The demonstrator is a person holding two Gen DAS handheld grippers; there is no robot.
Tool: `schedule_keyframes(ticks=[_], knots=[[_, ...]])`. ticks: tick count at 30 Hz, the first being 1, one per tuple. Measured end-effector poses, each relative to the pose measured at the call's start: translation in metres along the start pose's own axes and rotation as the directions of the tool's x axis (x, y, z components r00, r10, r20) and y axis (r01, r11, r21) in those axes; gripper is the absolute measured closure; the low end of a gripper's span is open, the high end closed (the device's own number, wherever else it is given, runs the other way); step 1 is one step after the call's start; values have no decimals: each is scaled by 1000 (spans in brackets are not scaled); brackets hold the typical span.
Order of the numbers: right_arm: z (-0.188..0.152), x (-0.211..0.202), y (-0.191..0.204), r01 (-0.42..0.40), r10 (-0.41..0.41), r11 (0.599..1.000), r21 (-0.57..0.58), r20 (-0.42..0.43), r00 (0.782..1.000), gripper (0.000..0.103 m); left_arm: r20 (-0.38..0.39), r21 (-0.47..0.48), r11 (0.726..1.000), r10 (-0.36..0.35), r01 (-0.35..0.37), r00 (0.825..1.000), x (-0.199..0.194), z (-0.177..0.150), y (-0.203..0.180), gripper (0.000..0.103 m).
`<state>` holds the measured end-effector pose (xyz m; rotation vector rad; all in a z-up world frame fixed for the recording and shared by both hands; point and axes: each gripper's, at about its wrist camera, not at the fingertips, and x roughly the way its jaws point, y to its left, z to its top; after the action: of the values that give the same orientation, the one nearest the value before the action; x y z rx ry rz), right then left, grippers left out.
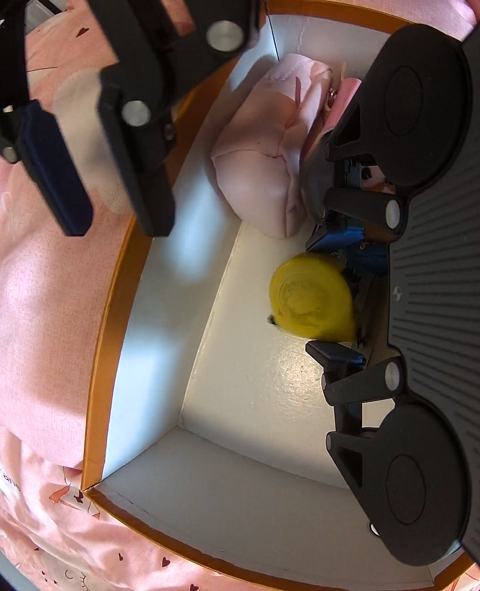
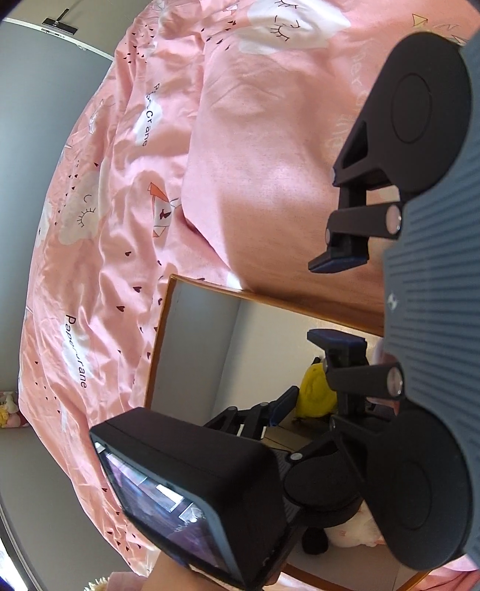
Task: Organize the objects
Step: 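Lower the yellow tape measure into the orange box and open the left tool, then reach the right tool to the white rectangular box and grasp it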
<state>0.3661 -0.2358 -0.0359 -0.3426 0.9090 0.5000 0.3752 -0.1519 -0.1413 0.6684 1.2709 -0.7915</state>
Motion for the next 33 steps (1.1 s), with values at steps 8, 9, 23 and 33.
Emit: schedule_keyframes(ticks=[8, 9, 23, 33], knots=[[-1, -6, 2, -5, 5, 1000, 16, 0, 1000, 67, 38, -23, 1000, 5, -4, 999, -18, -11, -8, 38], [-1, -9, 2, -7, 7, 1000, 19, 3, 1000, 67, 50, -28, 1000, 7, -5, 999, -23, -14, -9, 38], [23, -60, 64, -156, 167, 985, -80, 157, 973, 59, 236, -178, 977, 160, -119, 958, -158, -98, 11, 37], [52, -46, 176, -277, 333, 885, -375, 93, 938, 59, 128, -295, 926, 283, -236, 951, -182, -187, 45, 36]])
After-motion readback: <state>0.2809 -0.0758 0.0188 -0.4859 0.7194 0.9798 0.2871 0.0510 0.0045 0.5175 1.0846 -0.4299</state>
